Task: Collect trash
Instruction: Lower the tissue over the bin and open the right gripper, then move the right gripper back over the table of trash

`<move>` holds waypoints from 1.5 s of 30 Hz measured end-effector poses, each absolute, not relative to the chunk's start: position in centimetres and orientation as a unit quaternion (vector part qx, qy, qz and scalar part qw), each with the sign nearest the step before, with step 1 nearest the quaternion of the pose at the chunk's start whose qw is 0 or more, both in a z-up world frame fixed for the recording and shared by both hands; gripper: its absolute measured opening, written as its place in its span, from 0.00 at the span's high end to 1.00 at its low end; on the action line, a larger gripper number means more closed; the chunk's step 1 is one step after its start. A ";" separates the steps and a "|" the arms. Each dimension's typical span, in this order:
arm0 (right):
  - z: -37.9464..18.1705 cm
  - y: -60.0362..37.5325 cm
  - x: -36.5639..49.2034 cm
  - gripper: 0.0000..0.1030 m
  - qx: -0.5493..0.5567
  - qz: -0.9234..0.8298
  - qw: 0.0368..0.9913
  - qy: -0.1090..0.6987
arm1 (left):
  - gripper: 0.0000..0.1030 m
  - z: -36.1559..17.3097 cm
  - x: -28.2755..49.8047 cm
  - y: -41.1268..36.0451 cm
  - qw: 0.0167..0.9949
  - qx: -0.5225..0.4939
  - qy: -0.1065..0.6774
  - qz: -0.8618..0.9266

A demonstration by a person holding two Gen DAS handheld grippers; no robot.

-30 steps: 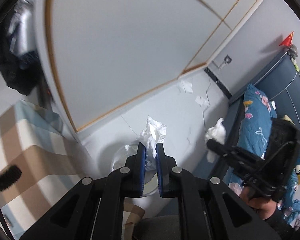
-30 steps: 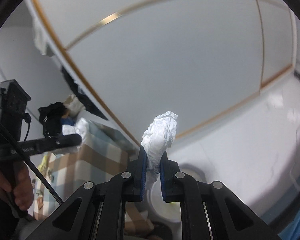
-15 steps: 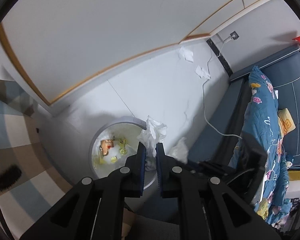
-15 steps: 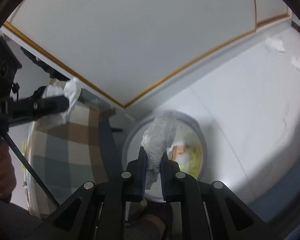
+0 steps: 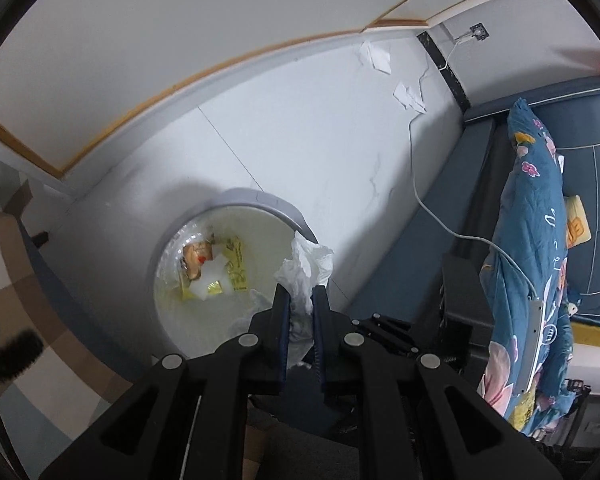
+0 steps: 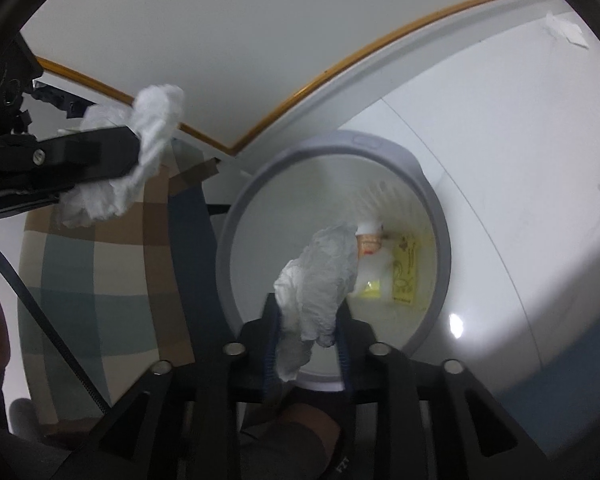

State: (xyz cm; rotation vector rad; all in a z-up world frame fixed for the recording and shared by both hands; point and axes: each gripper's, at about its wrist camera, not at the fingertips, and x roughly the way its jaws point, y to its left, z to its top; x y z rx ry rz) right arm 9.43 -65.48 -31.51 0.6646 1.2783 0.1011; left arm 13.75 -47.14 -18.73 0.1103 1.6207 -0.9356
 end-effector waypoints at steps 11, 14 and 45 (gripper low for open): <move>-31.8 -65.9 8.2 0.38 0.322 0.053 0.739 0.589 | 0.92 -20.4 13.9 -47.1 0.583 0.047 0.716 -0.382; -31.1 -66.0 7.9 0.38 0.314 0.048 0.749 0.581 | 0.92 -20.7 13.8 -47.1 0.578 0.040 0.721 -0.381; -14.2 -68.1 5.4 0.30 0.242 -0.048 0.865 0.437 | 0.32 -6.7 11.5 -36.8 0.779 0.024 0.542 -0.315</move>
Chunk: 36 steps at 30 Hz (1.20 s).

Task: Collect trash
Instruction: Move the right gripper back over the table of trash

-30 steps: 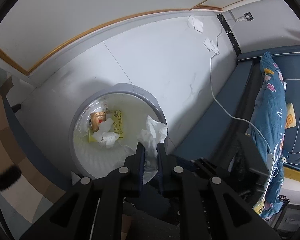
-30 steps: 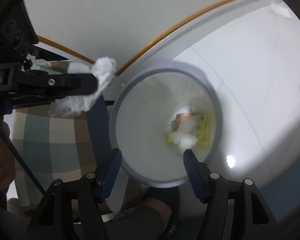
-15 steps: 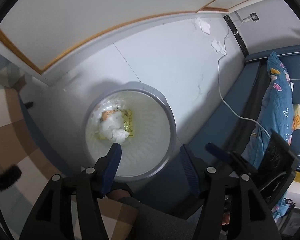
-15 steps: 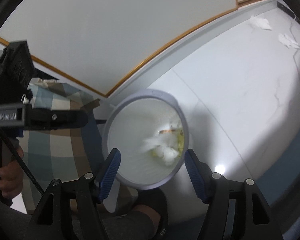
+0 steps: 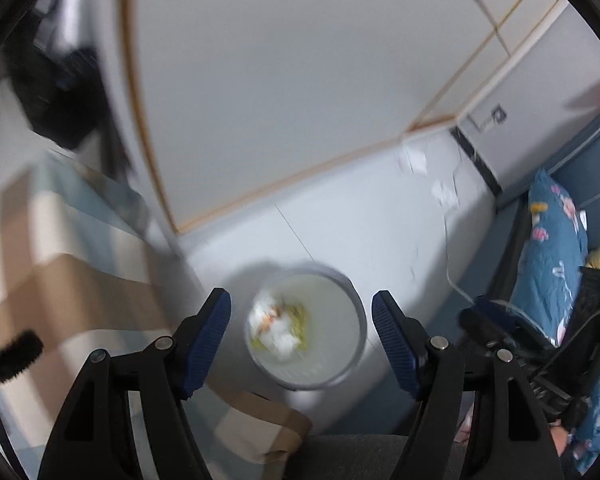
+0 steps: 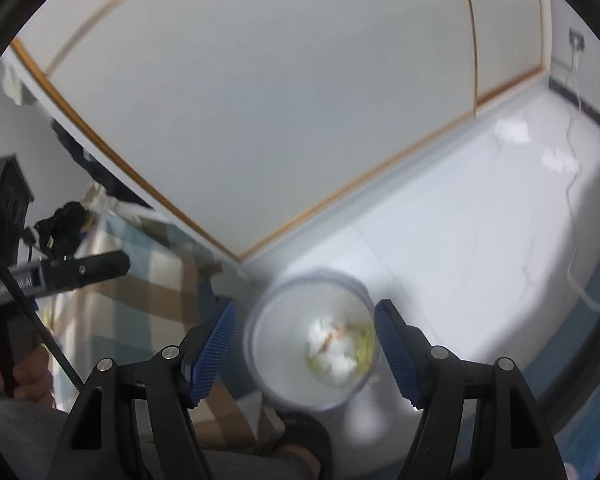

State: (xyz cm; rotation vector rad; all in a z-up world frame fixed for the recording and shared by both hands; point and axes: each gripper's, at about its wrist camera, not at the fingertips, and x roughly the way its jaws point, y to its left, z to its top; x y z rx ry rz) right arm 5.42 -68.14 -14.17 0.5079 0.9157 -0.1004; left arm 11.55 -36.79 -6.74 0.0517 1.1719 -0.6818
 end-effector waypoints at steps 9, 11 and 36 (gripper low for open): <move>-3.8 -64.0 4.8 0.23 0.185 -0.040 0.921 0.341 | 0.22 -0.3 9.7 -28.2 0.851 -0.004 0.450 -0.272; -1.8 -62.5 4.5 0.22 0.173 -0.031 0.930 0.323 | 0.21 0.8 9.3 -26.1 0.864 -0.010 0.430 -0.260; 4.7 -36.3 4.7 0.05 0.098 0.169 0.953 0.233 | 0.12 2.9 5.0 -2.9 0.939 -0.076 0.326 -0.082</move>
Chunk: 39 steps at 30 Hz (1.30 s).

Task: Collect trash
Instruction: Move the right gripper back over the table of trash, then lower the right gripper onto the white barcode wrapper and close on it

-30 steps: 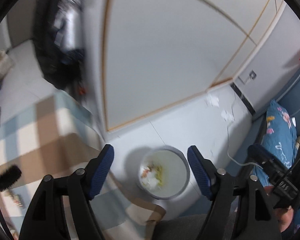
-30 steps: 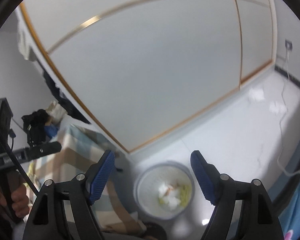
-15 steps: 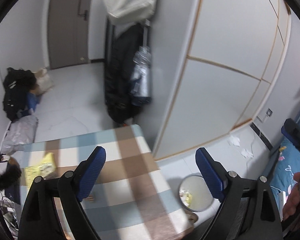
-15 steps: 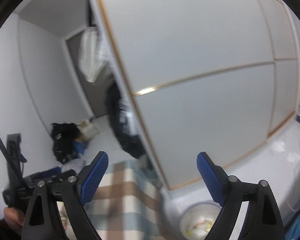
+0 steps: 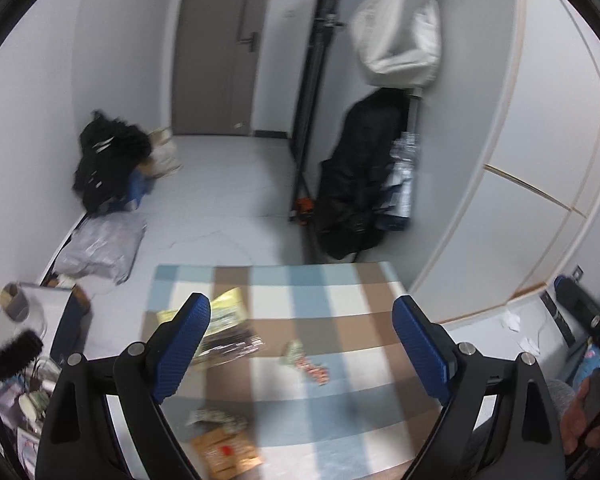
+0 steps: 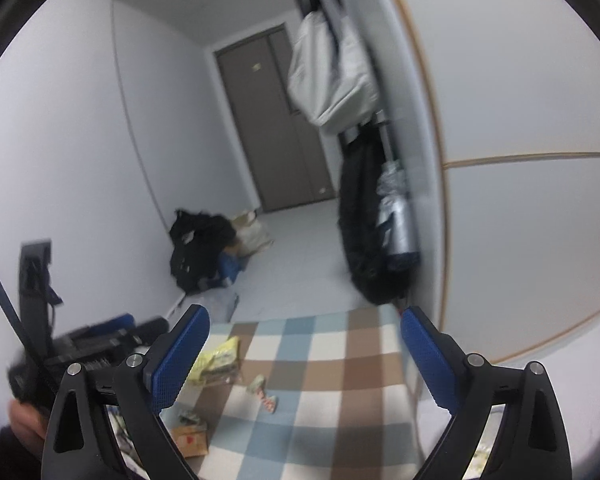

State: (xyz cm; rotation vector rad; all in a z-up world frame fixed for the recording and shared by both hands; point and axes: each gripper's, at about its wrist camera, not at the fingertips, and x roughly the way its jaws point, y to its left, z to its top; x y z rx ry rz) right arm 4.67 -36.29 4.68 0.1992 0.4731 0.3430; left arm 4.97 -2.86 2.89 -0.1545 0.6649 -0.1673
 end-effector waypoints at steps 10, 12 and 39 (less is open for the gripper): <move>-1.1 -28.2 6.6 0.06 0.047 0.227 0.925 0.302 | 0.12 -3.2 5.1 4.5 0.903 -0.140 0.404 -0.035; -2.3 -26.9 6.6 0.06 0.025 0.228 0.920 0.318 | 0.12 -4.0 5.0 5.5 0.892 -0.161 0.422 -0.035; -11.5 -12.8 8.4 0.08 -0.103 0.355 0.810 0.455 | 0.12 -5.1 4.2 13.2 0.884 -0.215 0.415 0.016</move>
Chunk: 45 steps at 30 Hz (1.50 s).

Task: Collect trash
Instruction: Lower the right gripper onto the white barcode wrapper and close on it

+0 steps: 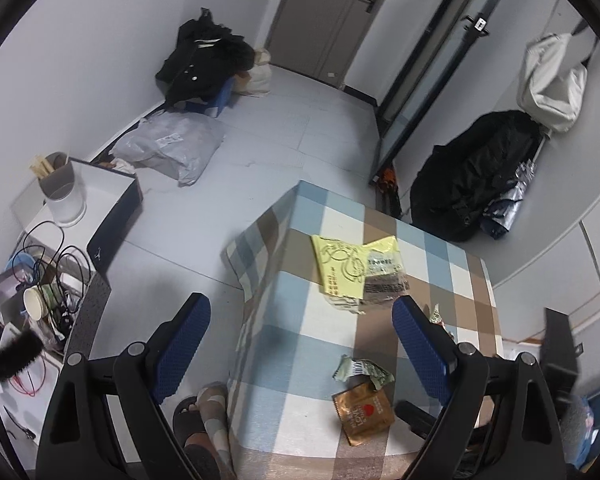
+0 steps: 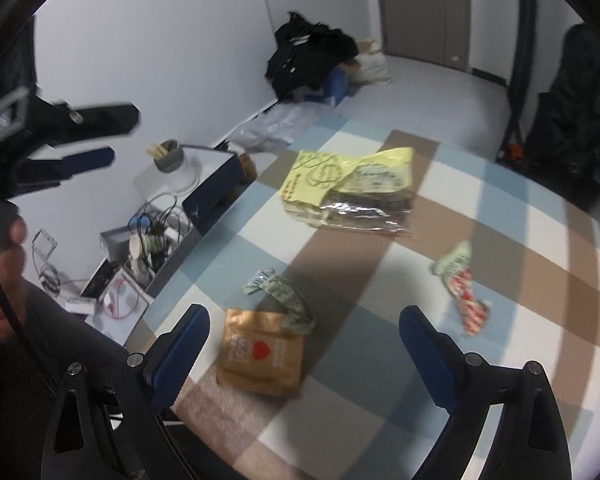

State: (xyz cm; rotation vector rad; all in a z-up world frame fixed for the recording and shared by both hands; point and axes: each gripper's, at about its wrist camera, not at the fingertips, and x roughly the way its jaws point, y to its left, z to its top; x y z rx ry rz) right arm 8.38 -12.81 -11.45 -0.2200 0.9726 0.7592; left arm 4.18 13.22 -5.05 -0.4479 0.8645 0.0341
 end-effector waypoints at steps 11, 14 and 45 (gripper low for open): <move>-13.5 -8.5 10.3 0.39 -0.180 0.395 0.767 0.473 | 0.12 -5.2 4.9 14.8 0.874 -0.238 0.424 0.022; -13.7 -8.1 10.7 0.55 -0.177 0.398 0.763 0.478 | 0.12 -5.5 5.3 15.3 0.865 -0.257 0.431 0.020; -10.9 -13.9 11.1 0.88 -0.114 0.369 0.791 0.474 | 0.12 -6.3 5.4 12.9 0.862 -0.217 0.458 0.001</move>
